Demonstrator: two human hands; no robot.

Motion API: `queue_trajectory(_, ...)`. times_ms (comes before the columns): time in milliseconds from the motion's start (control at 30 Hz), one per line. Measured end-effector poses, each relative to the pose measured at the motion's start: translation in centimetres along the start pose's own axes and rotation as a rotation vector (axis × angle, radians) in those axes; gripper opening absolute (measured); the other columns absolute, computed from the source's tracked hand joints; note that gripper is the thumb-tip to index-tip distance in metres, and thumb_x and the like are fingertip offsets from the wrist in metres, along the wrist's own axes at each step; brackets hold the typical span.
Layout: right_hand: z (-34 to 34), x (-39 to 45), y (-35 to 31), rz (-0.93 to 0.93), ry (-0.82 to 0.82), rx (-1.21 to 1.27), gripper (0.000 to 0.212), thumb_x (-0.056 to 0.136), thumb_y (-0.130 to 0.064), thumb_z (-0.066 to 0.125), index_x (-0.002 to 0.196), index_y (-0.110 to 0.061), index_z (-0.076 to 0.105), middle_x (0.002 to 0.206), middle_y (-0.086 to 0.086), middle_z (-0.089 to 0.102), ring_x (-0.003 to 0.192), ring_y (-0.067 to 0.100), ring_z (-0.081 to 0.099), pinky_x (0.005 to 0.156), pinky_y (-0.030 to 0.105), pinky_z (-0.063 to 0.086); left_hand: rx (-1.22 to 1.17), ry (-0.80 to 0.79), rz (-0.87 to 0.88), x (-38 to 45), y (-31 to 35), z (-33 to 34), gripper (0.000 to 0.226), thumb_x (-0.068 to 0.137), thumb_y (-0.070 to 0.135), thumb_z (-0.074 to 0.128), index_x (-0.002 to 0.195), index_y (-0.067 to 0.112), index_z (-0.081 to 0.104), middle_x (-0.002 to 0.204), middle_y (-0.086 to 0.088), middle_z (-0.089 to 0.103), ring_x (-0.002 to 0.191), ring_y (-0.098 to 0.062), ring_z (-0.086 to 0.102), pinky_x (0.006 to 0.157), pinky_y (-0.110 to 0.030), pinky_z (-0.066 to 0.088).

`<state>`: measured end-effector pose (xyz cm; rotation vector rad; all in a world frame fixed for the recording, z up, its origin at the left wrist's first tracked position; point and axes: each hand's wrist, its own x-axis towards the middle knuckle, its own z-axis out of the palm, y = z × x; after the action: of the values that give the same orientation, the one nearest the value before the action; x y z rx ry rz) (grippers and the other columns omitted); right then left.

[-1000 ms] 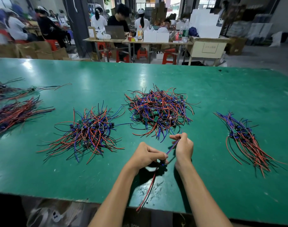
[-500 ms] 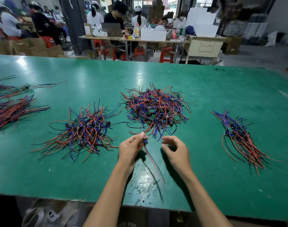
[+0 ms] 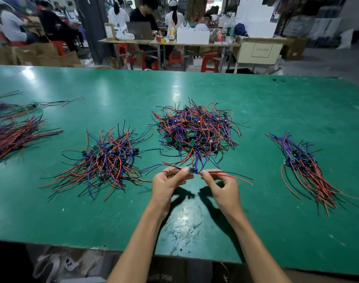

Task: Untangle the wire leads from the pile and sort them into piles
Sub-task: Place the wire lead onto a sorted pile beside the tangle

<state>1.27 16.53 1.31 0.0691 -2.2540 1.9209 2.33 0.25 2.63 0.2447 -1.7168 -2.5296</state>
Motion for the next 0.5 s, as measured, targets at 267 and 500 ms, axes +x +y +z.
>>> queue_trajectory(267, -1.1, 0.4, -0.2, 0.107, -0.083, 0.318, 0.027, 0.093, -0.035, 0.061, 0.073, -0.020, 0.072, 0.075, 0.001, 0.071, 0.065, 0.013, 0.063, 0.064, 0.024, 0.051, 0.462, -0.203, 0.140, -1.2, -1.1, 1.2, 0.015, 0.097, 0.018, 0.067, 0.108, 0.026, 0.072, 0.096, -0.004, 0.076, 0.073, -0.021, 0.069, 0.075, -0.038, 0.059)
queue_trajectory(500, -1.3, 0.4, 0.7, 0.101, -0.275, 0.282, 0.024, 0.092, -0.040, 0.064, 0.088, -0.018, 0.072, 0.080, 0.006, 0.063, 0.074, 0.018, 0.057, 0.068, 0.023, 0.050, 0.288, -0.218, -0.036, -0.9, -0.5, 1.2, 0.051, 0.097, 0.053, 0.049, 0.109, 0.009, 0.074, 0.082, -0.016, 0.076, 0.065, -0.026, 0.063, 0.065, -0.032, 0.055)
